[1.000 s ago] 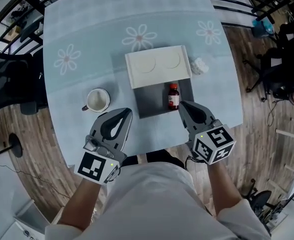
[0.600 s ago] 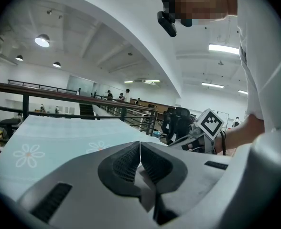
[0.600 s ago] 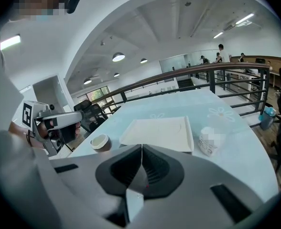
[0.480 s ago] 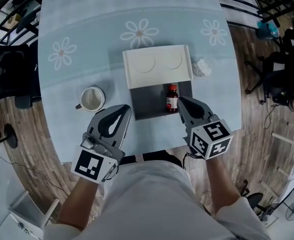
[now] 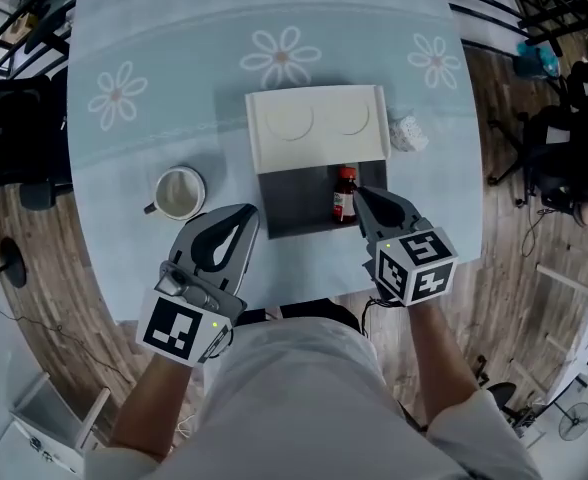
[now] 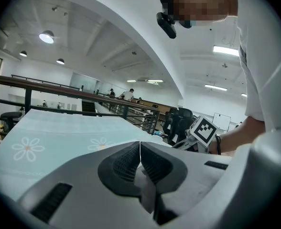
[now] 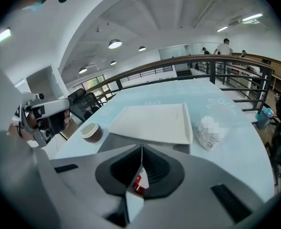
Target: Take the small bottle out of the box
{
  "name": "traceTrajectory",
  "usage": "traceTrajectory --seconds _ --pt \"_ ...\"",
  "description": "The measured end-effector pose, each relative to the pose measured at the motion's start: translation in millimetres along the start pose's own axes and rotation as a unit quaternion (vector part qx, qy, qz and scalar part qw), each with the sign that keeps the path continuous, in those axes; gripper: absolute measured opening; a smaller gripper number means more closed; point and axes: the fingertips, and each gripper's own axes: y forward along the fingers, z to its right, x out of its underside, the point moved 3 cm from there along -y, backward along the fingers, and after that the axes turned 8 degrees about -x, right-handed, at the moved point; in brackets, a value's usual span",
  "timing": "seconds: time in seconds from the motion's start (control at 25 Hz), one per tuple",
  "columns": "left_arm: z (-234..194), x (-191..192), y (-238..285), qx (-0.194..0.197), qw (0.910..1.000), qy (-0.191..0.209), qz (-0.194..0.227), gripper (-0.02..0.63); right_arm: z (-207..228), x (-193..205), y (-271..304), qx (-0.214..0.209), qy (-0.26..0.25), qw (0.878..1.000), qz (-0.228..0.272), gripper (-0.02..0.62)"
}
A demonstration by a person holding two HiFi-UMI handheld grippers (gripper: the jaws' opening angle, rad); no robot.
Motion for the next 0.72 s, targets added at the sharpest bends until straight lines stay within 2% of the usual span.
traceTrajectory --seconds 0.72 --pt "-16 19 -9 -0.002 0.9998 -0.020 -0.004 0.021 4 18 26 0.023 -0.017 0.998 -0.059 0.025"
